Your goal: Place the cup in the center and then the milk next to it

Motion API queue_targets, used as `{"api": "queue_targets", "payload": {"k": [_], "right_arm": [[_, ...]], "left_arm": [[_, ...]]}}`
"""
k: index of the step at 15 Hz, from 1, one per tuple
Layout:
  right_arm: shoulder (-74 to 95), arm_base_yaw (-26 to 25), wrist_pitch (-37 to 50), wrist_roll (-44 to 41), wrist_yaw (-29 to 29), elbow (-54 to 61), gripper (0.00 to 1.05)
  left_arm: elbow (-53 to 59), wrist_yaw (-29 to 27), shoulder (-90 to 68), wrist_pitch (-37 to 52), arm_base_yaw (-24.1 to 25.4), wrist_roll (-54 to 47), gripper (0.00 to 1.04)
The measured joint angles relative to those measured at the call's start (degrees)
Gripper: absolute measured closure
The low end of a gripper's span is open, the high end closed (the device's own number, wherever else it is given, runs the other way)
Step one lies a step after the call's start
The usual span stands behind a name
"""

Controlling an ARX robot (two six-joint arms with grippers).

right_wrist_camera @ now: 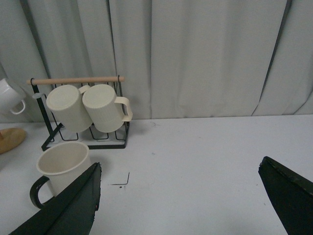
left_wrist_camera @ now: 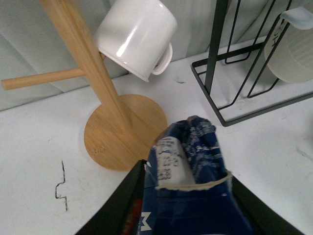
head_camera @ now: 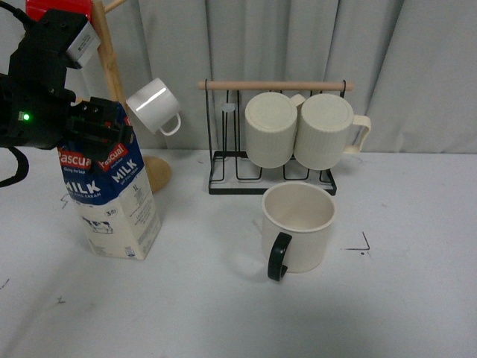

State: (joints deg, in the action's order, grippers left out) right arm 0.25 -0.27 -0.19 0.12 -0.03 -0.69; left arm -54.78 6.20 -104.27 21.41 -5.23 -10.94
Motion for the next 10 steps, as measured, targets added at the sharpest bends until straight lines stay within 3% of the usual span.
{"api": "queue_targets", "payload": {"k": [2, 6, 10], "right_arm": [[0.0, 0.0, 0.0, 0.0, 0.0, 0.0, 0.06], [0.0, 0.0, 0.0, 0.0, 0.0, 0.0, 0.06], [0.0, 0.0, 0.0, 0.0, 0.0, 0.0, 0.06]], "left_arm": [[-0.5, -1.16, 0.0, -0.83, -0.92, 0.37, 0.81], [-1.57, -5.44, 1.18, -3.08, -4.02, 1.6, 0.83], [-6.03, -9.68, 3.39, -0.68, -11.96, 3.23, 0.83]]}}
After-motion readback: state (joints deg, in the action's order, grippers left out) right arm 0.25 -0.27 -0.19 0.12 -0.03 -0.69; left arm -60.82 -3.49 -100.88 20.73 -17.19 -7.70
